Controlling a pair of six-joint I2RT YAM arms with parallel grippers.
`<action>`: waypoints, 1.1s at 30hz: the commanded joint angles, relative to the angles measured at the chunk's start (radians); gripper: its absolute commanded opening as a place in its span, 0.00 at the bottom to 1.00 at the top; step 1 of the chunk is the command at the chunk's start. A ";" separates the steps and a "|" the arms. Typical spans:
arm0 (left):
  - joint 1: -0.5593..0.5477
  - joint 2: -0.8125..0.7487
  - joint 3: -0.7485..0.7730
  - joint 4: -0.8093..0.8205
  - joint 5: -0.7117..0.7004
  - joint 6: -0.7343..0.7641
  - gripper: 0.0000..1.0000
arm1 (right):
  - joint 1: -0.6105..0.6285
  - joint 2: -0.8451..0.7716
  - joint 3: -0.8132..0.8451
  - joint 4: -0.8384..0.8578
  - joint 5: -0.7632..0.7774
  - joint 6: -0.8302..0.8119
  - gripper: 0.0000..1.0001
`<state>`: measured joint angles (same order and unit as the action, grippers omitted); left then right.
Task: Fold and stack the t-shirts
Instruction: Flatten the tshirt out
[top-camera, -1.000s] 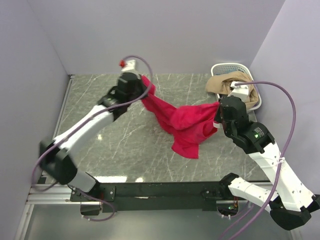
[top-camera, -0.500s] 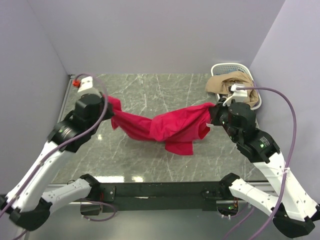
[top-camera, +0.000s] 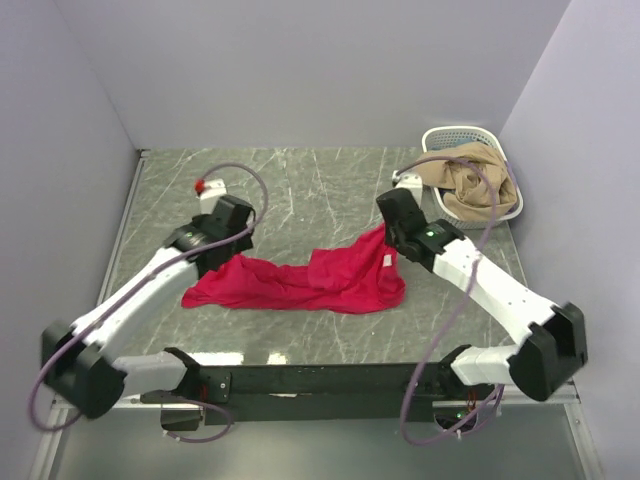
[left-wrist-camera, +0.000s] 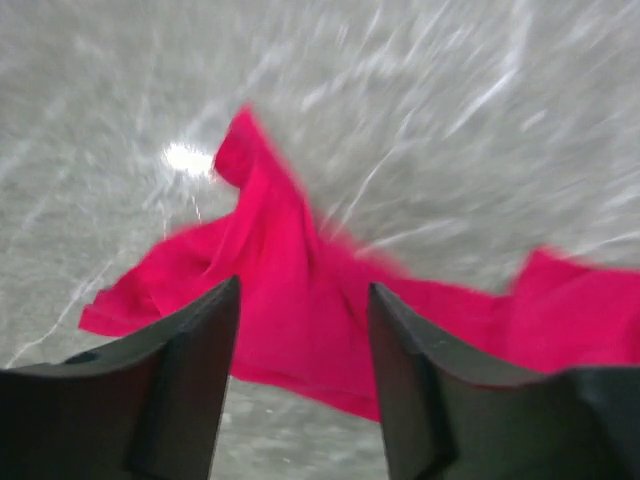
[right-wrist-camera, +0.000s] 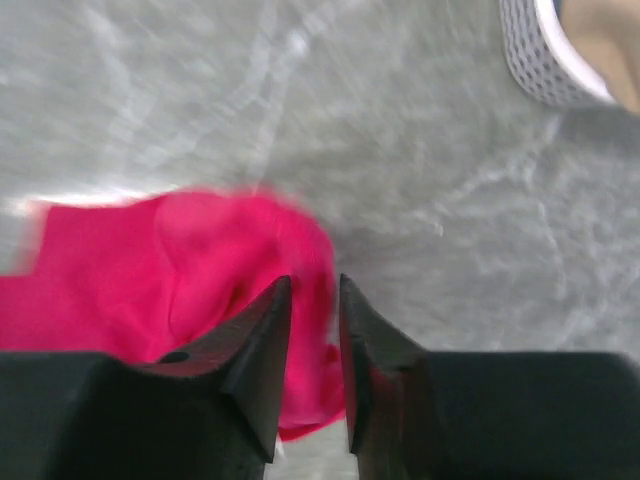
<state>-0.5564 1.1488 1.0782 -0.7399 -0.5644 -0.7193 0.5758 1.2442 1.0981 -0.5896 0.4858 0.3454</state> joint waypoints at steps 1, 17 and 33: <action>0.045 0.129 -0.092 0.148 0.078 -0.006 0.65 | -0.030 0.052 -0.023 0.025 0.115 0.027 0.36; 0.135 0.408 -0.070 0.355 0.196 0.069 0.71 | -0.103 0.320 0.206 0.073 -0.175 -0.048 0.56; 0.144 0.474 -0.087 0.430 0.274 0.077 0.67 | -0.065 0.509 0.255 0.085 -0.397 -0.048 0.53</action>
<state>-0.4171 1.6054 0.9665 -0.3466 -0.3122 -0.6582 0.5011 1.7245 1.2903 -0.5171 0.1219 0.3012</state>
